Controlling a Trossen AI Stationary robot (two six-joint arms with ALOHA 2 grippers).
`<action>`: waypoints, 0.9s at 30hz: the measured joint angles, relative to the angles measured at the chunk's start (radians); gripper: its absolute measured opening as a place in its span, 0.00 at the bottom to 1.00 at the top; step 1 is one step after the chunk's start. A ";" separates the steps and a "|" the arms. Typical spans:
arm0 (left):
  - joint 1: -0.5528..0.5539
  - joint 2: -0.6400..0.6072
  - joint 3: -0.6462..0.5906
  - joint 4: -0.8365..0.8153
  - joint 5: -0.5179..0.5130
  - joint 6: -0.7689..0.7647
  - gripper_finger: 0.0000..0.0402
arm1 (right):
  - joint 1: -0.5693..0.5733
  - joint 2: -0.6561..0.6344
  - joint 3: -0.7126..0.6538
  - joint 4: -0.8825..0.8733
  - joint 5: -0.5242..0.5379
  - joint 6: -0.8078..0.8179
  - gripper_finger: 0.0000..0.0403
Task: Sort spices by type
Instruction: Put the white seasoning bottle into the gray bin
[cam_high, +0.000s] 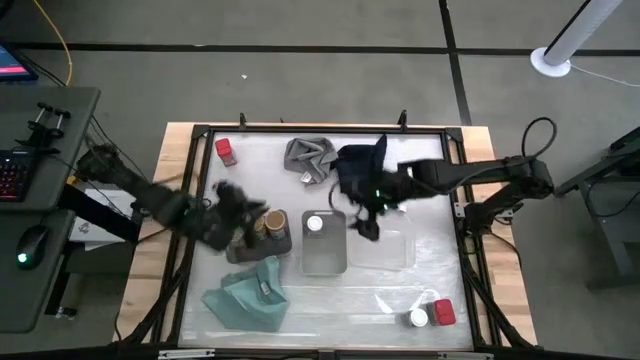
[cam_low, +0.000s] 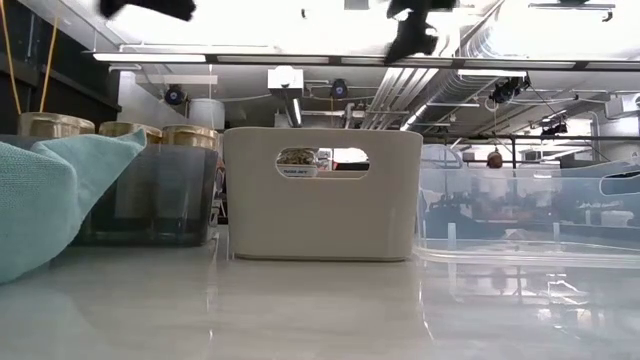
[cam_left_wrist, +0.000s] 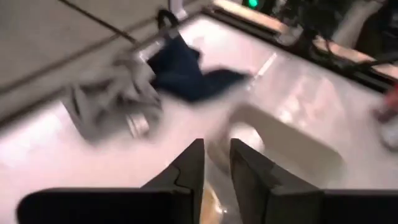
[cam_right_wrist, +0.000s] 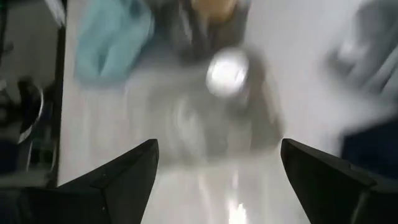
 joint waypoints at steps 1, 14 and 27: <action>0.057 -0.002 0.000 0.048 0.024 0.078 0.18 | 0.028 0.000 0.000 -0.042 0.000 0.029 0.83; 0.425 -0.003 0.000 0.278 0.444 0.401 0.38 | 0.482 0.000 0.000 -0.384 -0.027 1.084 0.83; 0.557 -0.002 0.000 0.276 0.728 0.454 0.58 | 0.707 0.080 -0.001 -0.335 -0.211 1.761 0.83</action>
